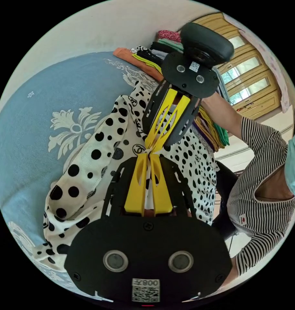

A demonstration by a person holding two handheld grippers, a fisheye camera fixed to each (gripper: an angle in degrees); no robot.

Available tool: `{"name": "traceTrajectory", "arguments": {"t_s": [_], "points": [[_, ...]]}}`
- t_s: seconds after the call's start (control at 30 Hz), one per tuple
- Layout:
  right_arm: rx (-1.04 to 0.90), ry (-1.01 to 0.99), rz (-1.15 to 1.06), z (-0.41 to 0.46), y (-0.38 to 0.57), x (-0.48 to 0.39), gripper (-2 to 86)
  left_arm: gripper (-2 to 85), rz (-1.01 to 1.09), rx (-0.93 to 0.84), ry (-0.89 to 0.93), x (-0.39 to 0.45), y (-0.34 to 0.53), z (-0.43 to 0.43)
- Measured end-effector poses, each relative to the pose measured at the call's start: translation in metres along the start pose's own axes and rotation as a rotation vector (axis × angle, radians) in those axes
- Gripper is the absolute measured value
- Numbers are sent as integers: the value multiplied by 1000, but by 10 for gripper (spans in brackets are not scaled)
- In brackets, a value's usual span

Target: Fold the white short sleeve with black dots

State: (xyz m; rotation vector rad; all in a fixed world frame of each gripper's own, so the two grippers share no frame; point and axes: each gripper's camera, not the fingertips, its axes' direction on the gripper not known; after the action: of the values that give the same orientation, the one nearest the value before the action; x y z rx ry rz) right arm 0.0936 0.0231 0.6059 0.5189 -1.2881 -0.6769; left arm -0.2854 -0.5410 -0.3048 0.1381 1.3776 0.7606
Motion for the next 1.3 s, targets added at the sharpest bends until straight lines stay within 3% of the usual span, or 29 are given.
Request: {"name": "traceTrajectory", "arguments": {"t_s": [0.27, 0.43, 0.67, 0.83, 0.97, 1.1, 1.3], "points": [[229, 209, 202, -35, 60, -10, 2, 18, -114, -43, 118, -37, -6, 2], [133, 366, 284, 0, 49, -20, -2, 21, -125, -64, 125, -37, -14, 0], [223, 444, 410, -13, 71, -14, -2, 42, -141, -28, 86, -29, -14, -11], [397, 467, 513, -46, 109, -22, -1, 61, -147, 111, -79, 3, 11, -40], [413, 506, 654, -53, 135, -4, 1, 50, -233, 266, -352, 39, 59, -73], [356, 499, 693, -40, 131, 13, 1, 31, -343, 193, -613, 51, 76, -60], [394, 509, 735, -56, 142, 13, 1, 11, -365, 195, -686, 61, 63, -56]]}}
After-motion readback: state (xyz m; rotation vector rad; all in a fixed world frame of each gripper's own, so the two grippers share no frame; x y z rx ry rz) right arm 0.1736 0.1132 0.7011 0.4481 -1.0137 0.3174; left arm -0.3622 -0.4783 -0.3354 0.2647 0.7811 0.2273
